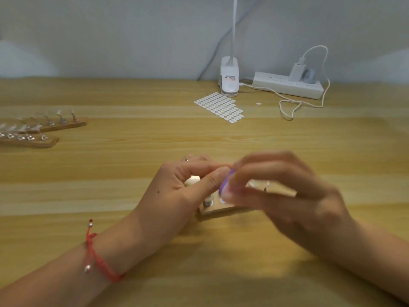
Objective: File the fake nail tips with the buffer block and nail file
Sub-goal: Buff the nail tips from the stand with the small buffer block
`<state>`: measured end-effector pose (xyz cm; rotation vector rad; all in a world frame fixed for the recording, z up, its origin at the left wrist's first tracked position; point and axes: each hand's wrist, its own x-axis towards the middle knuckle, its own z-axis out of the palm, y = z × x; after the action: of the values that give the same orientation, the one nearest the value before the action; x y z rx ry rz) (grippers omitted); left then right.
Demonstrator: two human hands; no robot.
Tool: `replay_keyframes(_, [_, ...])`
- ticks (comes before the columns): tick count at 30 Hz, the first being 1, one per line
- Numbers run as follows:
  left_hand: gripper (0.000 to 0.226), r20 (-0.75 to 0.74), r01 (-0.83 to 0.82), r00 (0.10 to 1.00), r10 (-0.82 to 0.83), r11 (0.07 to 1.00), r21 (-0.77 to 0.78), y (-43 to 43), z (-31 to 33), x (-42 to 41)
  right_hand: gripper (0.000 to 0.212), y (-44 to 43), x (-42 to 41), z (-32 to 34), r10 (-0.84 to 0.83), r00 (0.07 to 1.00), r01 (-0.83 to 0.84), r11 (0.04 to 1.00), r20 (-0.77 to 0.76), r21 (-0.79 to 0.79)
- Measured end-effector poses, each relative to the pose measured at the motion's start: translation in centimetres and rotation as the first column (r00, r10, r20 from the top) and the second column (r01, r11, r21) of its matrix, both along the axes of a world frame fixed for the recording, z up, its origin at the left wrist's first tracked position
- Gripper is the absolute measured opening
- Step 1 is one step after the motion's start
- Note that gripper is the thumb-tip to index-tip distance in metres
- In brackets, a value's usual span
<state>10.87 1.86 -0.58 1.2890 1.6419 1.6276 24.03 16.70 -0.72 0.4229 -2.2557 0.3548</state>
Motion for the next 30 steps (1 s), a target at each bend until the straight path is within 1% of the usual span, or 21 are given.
replay_keyframes(2, [0.021,-0.019,-0.017,1.000,0.017,1.000,-0.008,0.0,-0.1,0.0,0.020,0.3,-0.1,0.2,-0.041,0.999,0.040,0.998,-0.023,-0.038])
replay_keyframes(4, [0.017,-0.010,-0.009,1.000,0.009,1.000,-0.005,0.0,-0.1,0.0,0.018,0.2,-0.1,0.2,-0.015,1.000,0.015,1.000,-0.010,-0.025])
replay_keyframes(6, [0.021,-0.027,-0.001,1.000,0.001,1.000,0.002,0.0,-0.1,0.0,0.020,0.0,-0.1,0.0,-0.005,1.000,0.005,1.000,-0.005,-0.004])
replay_keyframes(9, [0.016,-0.048,-0.028,0.998,0.027,1.000,-0.009,0.1,-0.3,-0.1,0.021,0.1,-0.1,0.0,-0.031,0.999,0.030,0.997,-0.019,-0.070])
replay_keyframes(12, [0.019,-0.051,-0.016,0.999,0.016,1.000,0.002,0.1,-0.3,0.0,0.023,-0.2,-0.1,-0.2,0.009,1.000,-0.009,0.999,-0.007,-0.039])
replay_keyframes(15, [0.012,-0.085,-0.040,0.996,0.040,0.999,0.000,0.2,-0.4,-0.1,0.021,0.1,-0.1,0.0,-0.021,1.000,0.019,0.996,-0.023,-0.092])
replay_keyframes(19, [0.018,-0.072,-0.028,0.997,0.030,0.999,0.017,0.2,-0.4,-0.1,0.021,-0.1,-0.2,-0.4,0.012,1.000,-0.012,0.999,-0.009,-0.044])
replay_keyframes(21, [0.014,-0.091,-0.041,0.995,0.042,0.999,0.006,0.1,-0.4,-0.2,0.020,1.2,-0.3,0.0,-0.064,0.997,0.060,0.989,-0.031,-0.132])
replay_keyframes(23, [0.016,-0.116,-0.045,0.992,0.045,0.999,0.006,0.0,-0.2,-0.2,0.025,2.7,-0.3,0.9,-0.160,0.986,0.145,0.959,-0.044,-0.243])
replay_keyframes(24, [0.016,-0.120,-0.054,0.991,0.054,0.999,0.008,0.0,-0.2,-0.3,0.027,3.0,-0.2,1.1,-0.179,0.983,0.160,0.949,-0.044,-0.273])
replay_keyframes(25, [0.016,-0.114,-0.070,0.991,0.070,0.998,0.010,0.1,-0.2,-0.3,0.027,2.9,-0.1,1.0,-0.168,0.985,0.149,0.945,-0.041,-0.291])
replay_keyframes(27, [0.018,-0.110,-0.103,0.988,0.103,0.995,0.013,0.1,-0.3,-0.5,0.027,1.4,-0.2,0.3,-0.076,0.997,0.067,0.944,-0.016,-0.323])
replay_keyframes(29, [0.019,-0.144,-0.114,0.983,0.116,0.993,0.019,0.2,-0.4,-0.4,0.026,0.3,-0.3,-0.3,0.010,1.000,-0.007,0.955,0.009,-0.295])
replay_keyframes(30, [0.019,-0.164,-0.115,0.980,0.117,0.993,0.019,0.2,-0.4,-0.3,0.027,0.1,-0.4,-0.4,0.020,1.000,-0.013,0.966,0.022,-0.259])
